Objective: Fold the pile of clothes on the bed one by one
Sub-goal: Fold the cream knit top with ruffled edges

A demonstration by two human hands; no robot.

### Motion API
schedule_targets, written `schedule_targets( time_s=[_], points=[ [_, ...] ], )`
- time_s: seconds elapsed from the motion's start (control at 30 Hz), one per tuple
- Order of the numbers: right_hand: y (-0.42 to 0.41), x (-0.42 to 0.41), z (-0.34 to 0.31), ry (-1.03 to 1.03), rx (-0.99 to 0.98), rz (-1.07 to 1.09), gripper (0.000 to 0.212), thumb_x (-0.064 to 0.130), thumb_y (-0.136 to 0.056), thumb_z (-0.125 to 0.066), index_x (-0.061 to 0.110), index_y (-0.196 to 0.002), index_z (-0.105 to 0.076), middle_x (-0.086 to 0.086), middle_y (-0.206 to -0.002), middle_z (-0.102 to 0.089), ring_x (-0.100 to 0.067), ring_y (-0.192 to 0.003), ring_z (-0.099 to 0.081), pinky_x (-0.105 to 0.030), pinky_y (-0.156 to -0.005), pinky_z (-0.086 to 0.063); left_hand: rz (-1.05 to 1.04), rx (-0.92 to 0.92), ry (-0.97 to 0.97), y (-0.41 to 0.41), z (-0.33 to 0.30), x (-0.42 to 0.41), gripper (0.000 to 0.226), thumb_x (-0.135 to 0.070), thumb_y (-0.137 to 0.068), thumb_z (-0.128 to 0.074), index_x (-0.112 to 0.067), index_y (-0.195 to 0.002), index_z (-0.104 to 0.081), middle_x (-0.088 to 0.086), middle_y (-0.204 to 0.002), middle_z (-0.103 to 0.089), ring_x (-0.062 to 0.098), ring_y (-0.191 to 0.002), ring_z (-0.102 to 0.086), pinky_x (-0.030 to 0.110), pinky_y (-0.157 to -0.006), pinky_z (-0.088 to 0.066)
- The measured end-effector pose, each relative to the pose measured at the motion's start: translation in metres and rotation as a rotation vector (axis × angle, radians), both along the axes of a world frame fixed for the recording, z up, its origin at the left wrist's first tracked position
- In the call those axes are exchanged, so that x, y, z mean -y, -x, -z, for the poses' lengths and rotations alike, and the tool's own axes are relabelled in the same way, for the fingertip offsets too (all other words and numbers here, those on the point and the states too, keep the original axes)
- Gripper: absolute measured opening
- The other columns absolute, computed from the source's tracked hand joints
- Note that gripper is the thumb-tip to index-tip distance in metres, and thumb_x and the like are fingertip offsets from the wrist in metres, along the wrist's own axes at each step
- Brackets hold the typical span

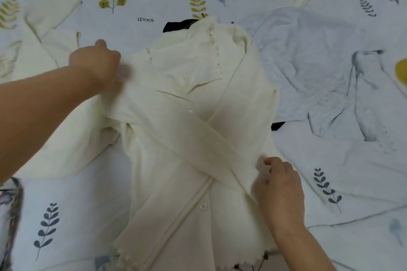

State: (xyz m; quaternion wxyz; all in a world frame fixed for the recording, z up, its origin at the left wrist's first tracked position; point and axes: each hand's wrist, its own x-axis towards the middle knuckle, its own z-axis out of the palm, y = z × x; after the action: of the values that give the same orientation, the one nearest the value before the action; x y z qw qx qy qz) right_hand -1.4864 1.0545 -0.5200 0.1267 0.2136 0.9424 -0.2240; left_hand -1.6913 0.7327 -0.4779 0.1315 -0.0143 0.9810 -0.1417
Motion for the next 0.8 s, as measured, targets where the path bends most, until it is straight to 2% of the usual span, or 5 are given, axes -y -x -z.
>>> schedule_targets(
  time_s=[0.13, 0.23, 0.4, 0.57, 0.8],
  points=[
    [-0.003, 0.011, -0.003, -0.14, 0.095, -0.053, 0.058, 0.055, -0.079, -0.056, 0.024, -0.127, -0.045, -0.001, -0.118, -0.046, -0.02, -0.111, -0.039, -0.034, -0.088, -0.034, 0.165, -0.05, -0.353, -0.025, 0.017, -0.044, 0.03, -0.025, -0.091, -0.052, -0.01, -0.116, -0.057, 0.017, -0.117, -0.05, 0.04, -0.095, -0.058, 0.041, -0.077, -0.044],
    [-0.006, 0.002, 0.002, -0.217, 0.193, -0.27, 0.058, 0.042, -0.083, -0.056, 0.028, -0.136, -0.035, 0.004, -0.118, -0.046, -0.017, -0.11, -0.043, -0.029, -0.084, -0.034, 0.265, 0.008, -0.43, -0.037, 0.028, -0.065, 0.027, -0.031, -0.091, -0.053, -0.012, -0.109, -0.06, 0.009, -0.108, -0.056, 0.033, -0.09, -0.059, 0.036, -0.072, -0.046],
    [0.005, -0.033, -0.008, 0.404, 0.063, 0.093, 0.016, 0.033, -0.082, -0.068, 0.032, -0.095, -0.058, 0.017, -0.086, -0.063, -0.009, -0.084, -0.063, -0.023, -0.064, -0.04, 0.245, -0.103, -0.319, -0.035, 0.029, -0.061, 0.011, -0.01, -0.088, -0.051, -0.008, -0.09, -0.061, 0.011, -0.084, -0.05, 0.03, -0.073, -0.049, 0.033, -0.058, -0.034],
    [0.001, -0.035, 0.002, -0.362, 0.238, -0.109, 0.06, 0.046, -0.087, -0.052, 0.028, -0.137, -0.025, -0.006, -0.131, -0.041, -0.025, -0.124, -0.036, -0.039, -0.096, -0.033, 0.283, -0.278, -0.362, -0.071, 0.03, -0.093, 0.031, -0.014, -0.083, -0.059, 0.004, -0.109, -0.059, 0.03, -0.113, -0.054, 0.044, -0.095, -0.054, 0.047, -0.071, -0.042],
    [-0.013, -0.01, 0.023, -0.19, -0.038, -0.383, 0.064, 0.053, -0.09, -0.026, 0.021, -0.145, -0.018, -0.014, -0.153, -0.013, -0.03, -0.14, -0.005, -0.06, -0.106, -0.008, 0.504, -0.015, -0.356, -0.159, 0.076, -0.132, 0.063, -0.048, -0.086, -0.032, -0.015, -0.138, -0.041, 0.015, -0.145, -0.038, 0.042, -0.129, -0.039, 0.064, -0.099, -0.03]
  ],
)
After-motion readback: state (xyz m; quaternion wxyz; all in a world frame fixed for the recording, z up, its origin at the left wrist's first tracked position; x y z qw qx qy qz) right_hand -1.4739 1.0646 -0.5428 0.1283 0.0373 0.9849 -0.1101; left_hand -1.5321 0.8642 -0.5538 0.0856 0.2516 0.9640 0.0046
